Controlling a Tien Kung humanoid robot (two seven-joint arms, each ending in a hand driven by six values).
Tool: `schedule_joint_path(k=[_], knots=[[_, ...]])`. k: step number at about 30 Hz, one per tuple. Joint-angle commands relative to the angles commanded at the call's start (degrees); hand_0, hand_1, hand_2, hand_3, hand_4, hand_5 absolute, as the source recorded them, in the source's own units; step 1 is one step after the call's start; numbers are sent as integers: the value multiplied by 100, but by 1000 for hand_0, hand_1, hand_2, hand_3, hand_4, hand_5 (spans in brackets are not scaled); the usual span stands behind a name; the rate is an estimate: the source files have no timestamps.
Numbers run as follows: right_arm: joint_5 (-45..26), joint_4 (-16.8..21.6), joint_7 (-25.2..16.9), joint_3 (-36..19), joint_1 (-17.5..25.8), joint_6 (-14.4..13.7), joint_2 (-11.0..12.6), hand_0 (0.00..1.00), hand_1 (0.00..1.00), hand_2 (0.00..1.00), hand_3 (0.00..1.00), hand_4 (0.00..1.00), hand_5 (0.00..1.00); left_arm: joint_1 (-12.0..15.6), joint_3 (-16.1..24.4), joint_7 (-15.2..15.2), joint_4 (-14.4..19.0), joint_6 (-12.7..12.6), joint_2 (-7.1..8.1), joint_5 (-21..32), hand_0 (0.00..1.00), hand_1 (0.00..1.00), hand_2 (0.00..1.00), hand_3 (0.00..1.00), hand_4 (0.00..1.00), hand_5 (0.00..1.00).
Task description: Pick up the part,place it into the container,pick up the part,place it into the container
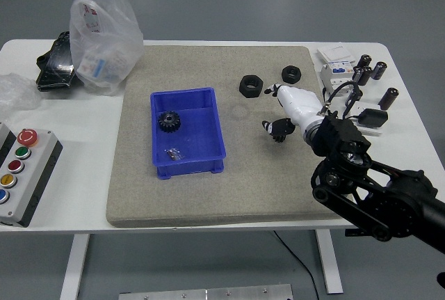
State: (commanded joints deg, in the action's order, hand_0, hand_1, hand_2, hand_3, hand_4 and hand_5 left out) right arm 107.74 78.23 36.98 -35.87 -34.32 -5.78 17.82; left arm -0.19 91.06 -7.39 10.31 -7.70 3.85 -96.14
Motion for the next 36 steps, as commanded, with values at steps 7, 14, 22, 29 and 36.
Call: schedule_joint_path(k=[7, 14, 22, 29, 36], knots=[[-211, -512, 0, 256, -39, 21, -139, 503, 704, 800, 828, 772, 189, -29, -46, 19, 0, 13, -2, 20, 626, 548, 435, 617, 683, 360], [-309, -779, 0, 380, -58, -7, -158, 431, 653, 634, 710, 586, 155, -19, -45, 14, 0, 9, 2, 20, 626, 548, 435, 616, 683, 361], [-333, -873, 0, 515, -63, -271, -172, 423, 550, 347, 475, 357, 2, -27, -62, 41, 0, 13, 5, 53, 625, 548, 437, 616, 681, 359], [-251, -787, 0, 566, -114, -747, -149, 421, 537, 330, 459, 332, 2, -30, -74, 58, 0, 17, 10, 73, 625, 548, 438, 616, 683, 361], [-262, -298, 0, 917, -511, -1481, -291, 411, 532, 323, 458, 325, 4, -23, -57, 22, 0, 16, 8, 38, 625, 548, 438, 615, 683, 362]])
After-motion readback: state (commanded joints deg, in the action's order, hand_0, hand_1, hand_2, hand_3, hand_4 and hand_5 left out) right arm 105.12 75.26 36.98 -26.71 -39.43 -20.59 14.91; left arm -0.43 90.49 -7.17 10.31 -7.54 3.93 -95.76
